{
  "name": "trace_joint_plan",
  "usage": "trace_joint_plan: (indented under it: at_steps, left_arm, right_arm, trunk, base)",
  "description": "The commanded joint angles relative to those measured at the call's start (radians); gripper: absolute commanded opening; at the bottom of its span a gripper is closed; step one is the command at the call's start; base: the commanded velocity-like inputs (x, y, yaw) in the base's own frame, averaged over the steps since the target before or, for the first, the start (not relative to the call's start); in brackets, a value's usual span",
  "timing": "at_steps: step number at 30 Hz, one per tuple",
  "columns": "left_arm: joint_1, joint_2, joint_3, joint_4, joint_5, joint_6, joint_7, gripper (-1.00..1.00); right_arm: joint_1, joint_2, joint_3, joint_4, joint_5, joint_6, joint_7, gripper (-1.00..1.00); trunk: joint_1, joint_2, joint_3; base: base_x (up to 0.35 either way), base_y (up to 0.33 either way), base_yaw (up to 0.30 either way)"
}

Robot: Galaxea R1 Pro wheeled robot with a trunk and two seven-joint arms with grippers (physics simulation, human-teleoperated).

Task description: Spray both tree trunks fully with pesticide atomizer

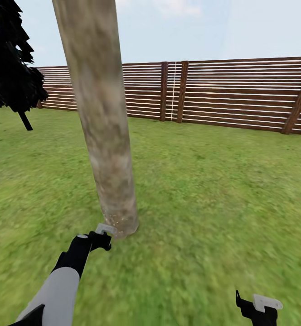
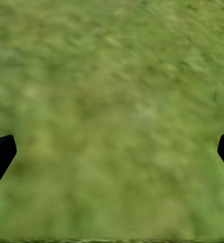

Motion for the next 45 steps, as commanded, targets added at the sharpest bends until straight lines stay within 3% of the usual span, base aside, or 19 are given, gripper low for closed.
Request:
trace_joint_plan:
  at_steps: [1, 4, 8, 10, 14, 17, 19, 21, 23, 25, 29, 30, 32, 34, 37, 39, 42, 45]
  left_arm:
    - [-0.004, -0.003, -0.009, -0.003, -0.007, 0.003, -0.008, -1.00]
    - [-0.010, 0.003, -0.016, -0.006, -0.005, 0.004, -0.008, -1.00]
    - [-0.011, 0.011, -0.013, -0.125, -0.003, 0.078, -0.011, -1.00]
    - [-0.006, 0.011, -0.016, -0.198, -0.004, 0.115, -0.066, -1.00]
    - [-0.001, -0.007, -0.034, -0.228, -0.005, 0.124, -0.127, -1.00]
    - [0.001, -0.027, -0.126, -0.228, -0.003, 0.128, -0.133, -1.00]
    - [0.000, -0.027, -0.146, -0.233, 0.002, 0.132, -0.133, -1.00]
    - [-0.001, -0.008, -0.152, -0.239, 0.051, 0.162, -0.135, -1.00]
    - [-0.001, 0.036, -0.154, -0.257, 0.096, 0.195, -0.135, -1.00]
    - [0.001, 0.055, -0.166, -0.277, 0.112, 0.210, -0.135, -1.00]
    - [0.003, 0.010, -0.237, -0.309, 0.115, 0.216, -0.134, -1.00]
    - [0.004, -0.004, -0.263, -0.330, 0.118, 0.234, -0.134, -1.00]
    - [0.002, -0.005, -0.273, -0.362, 0.128, 0.296, -0.135, -1.00]
    - [0.002, 0.000, -0.272, -0.368, 0.136, 0.313, -0.136, -1.00]
    - [0.002, 0.069, -0.262, -0.370, 0.153, 0.323, -0.138, -1.00]
    - [0.004, 0.081, -0.266, -0.366, 0.161, 0.320, -0.139, -1.00]
    - [0.063, 0.070, -0.284, -0.349, 0.166, 0.313, -0.138, -1.00]
    - [0.090, 0.009, -0.310, -0.346, 0.175, 0.312, -0.135, -1.00]
  right_arm:
    - [0.000, 0.000, -0.008, 0.001, 0.009, -0.004, 0.000, 1.00]
    - [-0.001, 0.000, -0.008, 0.001, 0.009, -0.004, 0.000, 1.00]
    - [-0.001, 0.000, -0.008, 0.001, 0.009, -0.004, 0.000, 1.00]
    - [-0.001, 0.000, -0.008, 0.001, 0.009, -0.004, 0.000, 1.00]
    - [-0.001, 0.000, -0.008, 0.001, 0.009, -0.004, 0.000, 1.00]
    - [-0.001, 0.000, -0.008, 0.001, 0.009, -0.004, 0.000, 1.00]
    - [-0.001, 0.000, -0.008, 0.001, 0.009, -0.004, 0.000, 1.00]
    - [-0.001, 0.000, -0.008, 0.001, 0.009, -0.004, 0.000, 1.00]
    - [-0.001, 0.000, -0.008, 0.002, 0.009, -0.004, 0.000, 1.00]
    - [-0.001, 0.001, -0.008, 0.002, 0.009, -0.004, 0.000, 1.00]
    - [-0.001, 0.001, -0.008, 0.002, 0.009, -0.004, 0.000, 1.00]
    - [-0.001, 0.001, -0.008, 0.002, 0.009, -0.004, 0.000, 1.00]
    - [-0.001, 0.001, -0.008, 0.002, 0.009, -0.004, 0.000, 1.00]
    - [-0.001, 0.001, -0.008, 0.002, 0.009, -0.004, 0.000, 1.00]
    - [-0.001, 0.001, -0.008, 0.002, 0.009, -0.004, 0.000, 1.00]
    - [-0.001, 0.001, -0.008, 0.002, 0.009, -0.004, 0.000, 1.00]
    - [-0.001, 0.001, -0.008, 0.002, 0.009, -0.004, 0.000, 1.00]
    - [-0.001, 0.001, -0.008, 0.002, 0.009, -0.004, 0.000, 1.00]
  trunk:
    - [-0.001, 0.000, -0.001]
    - [-0.001, 0.000, -0.001]
    - [-0.001, 0.000, -0.001]
    - [-0.001, 0.000, -0.001]
    - [-0.001, 0.000, -0.001]
    - [-0.001, 0.000, -0.001]
    - [-0.001, 0.000, -0.001]
    - [-0.001, 0.000, -0.001]
    - [-0.001, 0.000, -0.001]
    - [-0.001, 0.000, -0.001]
    - [-0.001, 0.000, -0.001]
    - [-0.001, 0.000, -0.001]
    - [-0.001, 0.000, -0.001]
    - [-0.001, 0.000, -0.001]
    - [-0.001, 0.000, -0.001]
    - [-0.001, 0.000, -0.001]
    - [-0.001, 0.000, -0.001]
    - [-0.001, 0.000, -0.001]
  base:
    - [-0.079, 0.013, 0.000]
    - [-0.027, 0.005, 0.000]
    - [-0.002, 0.000, 0.000]
    - [0.000, 0.000, 0.000]
    - [0.000, 0.000, 0.000]
    - [0.000, 0.000, 0.000]
    - [0.000, 0.000, 0.000]
    - [0.000, 0.000, 0.000]
    - [0.000, 0.000, 0.000]
    - [0.000, 0.000, 0.000]
    - [0.000, 0.000, 0.000]
    - [0.000, 0.000, 0.000]
    - [0.000, 0.000, 0.000]
    - [0.000, 0.000, 0.000]
    - [0.000, 0.000, 0.000]
    - [0.000, 0.000, 0.000]
    - [0.000, 0.000, 0.000]
    - [0.000, 0.000, 0.000]
